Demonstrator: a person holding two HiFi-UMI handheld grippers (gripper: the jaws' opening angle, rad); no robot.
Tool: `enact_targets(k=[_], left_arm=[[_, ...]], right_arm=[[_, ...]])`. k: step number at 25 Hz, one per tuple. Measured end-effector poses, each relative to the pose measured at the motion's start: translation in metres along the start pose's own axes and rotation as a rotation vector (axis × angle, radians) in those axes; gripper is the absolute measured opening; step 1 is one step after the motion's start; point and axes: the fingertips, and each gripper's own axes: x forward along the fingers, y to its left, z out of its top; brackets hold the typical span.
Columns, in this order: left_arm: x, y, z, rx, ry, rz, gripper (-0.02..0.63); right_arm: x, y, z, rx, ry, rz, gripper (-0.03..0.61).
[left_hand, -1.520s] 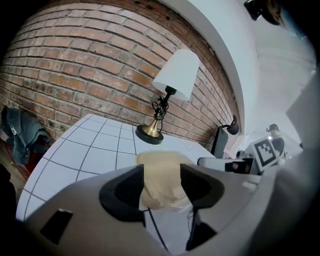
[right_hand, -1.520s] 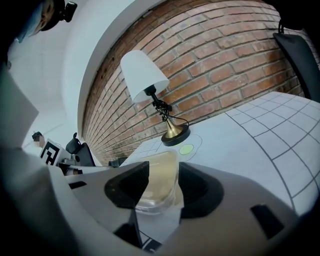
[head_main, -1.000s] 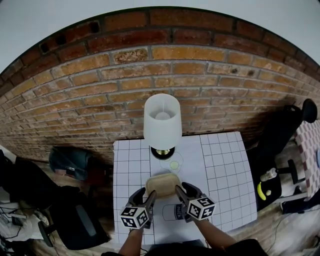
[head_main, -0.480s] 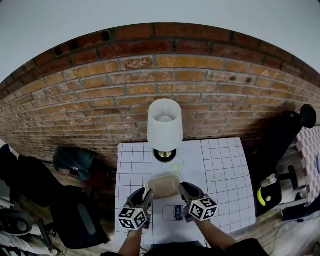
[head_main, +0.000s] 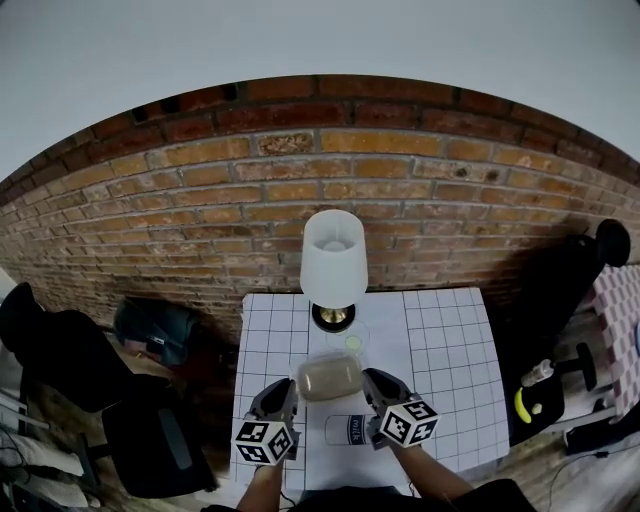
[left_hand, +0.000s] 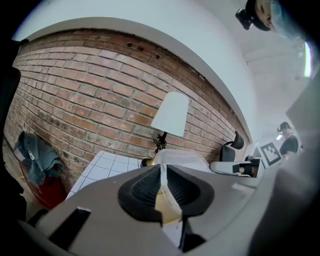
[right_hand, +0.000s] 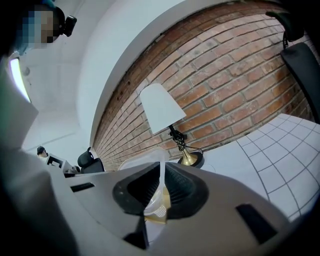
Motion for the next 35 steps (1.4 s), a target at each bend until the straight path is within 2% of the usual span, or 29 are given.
enact_targets(k=[24,35], left_arm=[[-0.048,-0.038,0.062,0.055,-0.162,0.005,0.034],[-0.068,-0.05,0.086,0.094,-0.215,0.02,0.034]], right_arm=[[-0.036,0.047,0.063,-0.022,-0.125,0.103,0.02],[-0.049,0.072,0.087,-0.07,-0.164,0.17,0.018]])
